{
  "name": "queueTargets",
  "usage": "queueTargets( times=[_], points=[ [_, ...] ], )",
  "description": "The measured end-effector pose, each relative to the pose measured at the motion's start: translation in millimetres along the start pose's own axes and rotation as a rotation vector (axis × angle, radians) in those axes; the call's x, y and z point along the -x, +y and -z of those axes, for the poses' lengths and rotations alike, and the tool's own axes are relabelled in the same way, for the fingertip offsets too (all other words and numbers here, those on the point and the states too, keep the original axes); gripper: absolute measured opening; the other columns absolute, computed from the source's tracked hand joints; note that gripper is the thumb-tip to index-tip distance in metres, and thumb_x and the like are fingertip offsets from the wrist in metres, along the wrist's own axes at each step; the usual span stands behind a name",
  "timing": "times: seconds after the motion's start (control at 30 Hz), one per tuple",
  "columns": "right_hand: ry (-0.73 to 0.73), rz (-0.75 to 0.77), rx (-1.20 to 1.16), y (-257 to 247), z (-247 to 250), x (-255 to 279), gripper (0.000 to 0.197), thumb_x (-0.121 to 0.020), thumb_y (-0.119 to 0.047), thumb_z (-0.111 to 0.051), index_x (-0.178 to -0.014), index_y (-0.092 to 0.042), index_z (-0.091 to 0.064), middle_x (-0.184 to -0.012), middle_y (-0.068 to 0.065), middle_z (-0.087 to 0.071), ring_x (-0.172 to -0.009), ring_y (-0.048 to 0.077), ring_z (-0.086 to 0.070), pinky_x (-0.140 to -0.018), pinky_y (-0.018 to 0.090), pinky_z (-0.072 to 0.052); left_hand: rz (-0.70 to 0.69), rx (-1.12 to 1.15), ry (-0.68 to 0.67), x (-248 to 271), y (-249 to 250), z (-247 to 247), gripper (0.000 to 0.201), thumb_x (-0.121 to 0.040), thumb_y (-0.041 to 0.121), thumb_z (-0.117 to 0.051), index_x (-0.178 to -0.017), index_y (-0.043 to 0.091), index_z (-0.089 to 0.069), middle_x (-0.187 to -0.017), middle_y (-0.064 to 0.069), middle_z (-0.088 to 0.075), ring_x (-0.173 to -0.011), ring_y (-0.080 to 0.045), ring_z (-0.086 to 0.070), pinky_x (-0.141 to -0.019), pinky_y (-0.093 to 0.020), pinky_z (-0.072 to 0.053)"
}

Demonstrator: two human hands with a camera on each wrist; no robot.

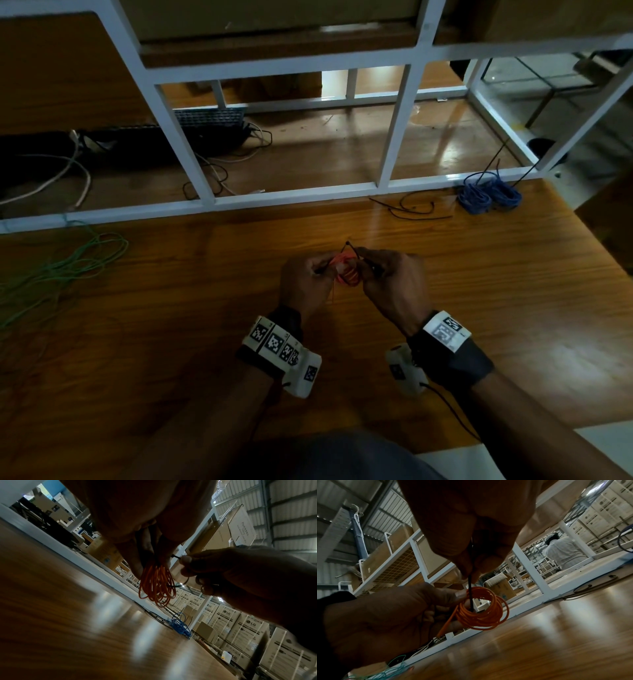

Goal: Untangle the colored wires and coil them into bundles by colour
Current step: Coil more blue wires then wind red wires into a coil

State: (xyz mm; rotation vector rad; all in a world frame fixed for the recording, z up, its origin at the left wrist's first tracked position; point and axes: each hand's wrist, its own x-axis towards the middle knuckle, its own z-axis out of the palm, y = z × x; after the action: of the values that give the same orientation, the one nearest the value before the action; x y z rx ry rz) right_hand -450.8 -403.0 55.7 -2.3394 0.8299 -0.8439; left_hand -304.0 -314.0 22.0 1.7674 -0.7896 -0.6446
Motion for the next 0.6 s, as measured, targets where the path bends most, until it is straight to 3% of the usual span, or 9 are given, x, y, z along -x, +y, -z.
queueTargets(
  times=[0.1, 0.3, 0.37, 0.43, 0.53, 0.6],
  points=[
    [-0.009, -0.01, 0.006, 1.2, -0.3, 0.0, 0.026, -0.092, -0.02, -0.075, -0.117, -0.017, -0.077, -0.097, 0.003, -0.08, -0.071, 0.011, -0.074, -0.059, 0.033, -0.062, -0.057, -0.044, 0.013, 0.6, 0.4, 1.9, 0.024, -0.089, 0.026, -0.071, -0.114, 0.025, -0.072, -0.106, 0.01, -0.073, -0.093, 0.0, -0.068, -0.072, -0.011, -0.053],
    [-0.01, -0.013, 0.027, 3.8, -0.6, -0.5, 0.027, -0.091, -0.021, -0.076, -0.118, -0.019, -0.077, -0.098, 0.002, -0.08, -0.073, 0.01, -0.074, -0.058, 0.025, -0.059, -0.027, -0.04, 0.008, 0.1, 0.4, 2.2, 0.027, -0.088, 0.031, -0.072, -0.115, 0.026, -0.072, -0.106, 0.011, -0.071, -0.093, -0.001, -0.066, -0.068, -0.01, -0.053],
    [-0.007, -0.009, 0.026, 4.6, -0.2, -0.5, 0.028, -0.09, -0.018, -0.076, -0.118, -0.018, -0.077, -0.098, 0.002, -0.08, -0.072, 0.009, -0.073, -0.056, 0.013, -0.05, -0.019, -0.003, 0.007, 1.2, 1.6, 1.3, 0.024, -0.087, 0.029, -0.073, -0.111, 0.031, -0.071, -0.101, 0.015, -0.068, -0.093, -0.002, -0.067, -0.073, -0.016, -0.055],
    [0.002, 0.001, 0.034, 4.3, 0.4, 0.1, 0.028, -0.09, -0.016, -0.075, -0.118, -0.017, -0.077, -0.093, 0.002, -0.08, -0.067, 0.009, -0.07, -0.055, 0.008, -0.041, -0.019, 0.006, 0.01, 1.5, 1.1, 0.2, 0.024, -0.087, 0.028, -0.074, -0.109, 0.035, -0.071, -0.1, 0.017, -0.069, -0.094, -0.003, -0.068, -0.079, -0.023, -0.058],
    [0.007, 0.012, 0.037, 5.0, 0.6, -0.3, 0.028, -0.09, -0.016, -0.074, -0.118, -0.016, -0.077, -0.089, 0.003, -0.08, -0.065, 0.011, -0.069, -0.053, 0.017, -0.047, -0.017, -0.024, 0.009, 1.3, 1.2, -0.6, 0.024, -0.088, 0.027, -0.073, -0.112, 0.028, -0.073, -0.107, 0.01, -0.073, -0.095, -0.002, -0.068, -0.082, -0.03, -0.059],
    [-0.001, 0.019, 0.034, 6.5, 0.9, -1.2, 0.028, -0.091, -0.018, -0.073, -0.119, -0.016, -0.077, -0.09, 0.003, -0.08, -0.066, 0.011, -0.07, -0.054, 0.024, -0.053, -0.031, -0.028, 0.008, 1.6, 2.7, -1.2, 0.024, -0.088, 0.025, -0.073, -0.111, 0.028, -0.073, -0.108, 0.009, -0.073, -0.092, 0.004, -0.067, -0.082, -0.028, -0.059]
  ],
)
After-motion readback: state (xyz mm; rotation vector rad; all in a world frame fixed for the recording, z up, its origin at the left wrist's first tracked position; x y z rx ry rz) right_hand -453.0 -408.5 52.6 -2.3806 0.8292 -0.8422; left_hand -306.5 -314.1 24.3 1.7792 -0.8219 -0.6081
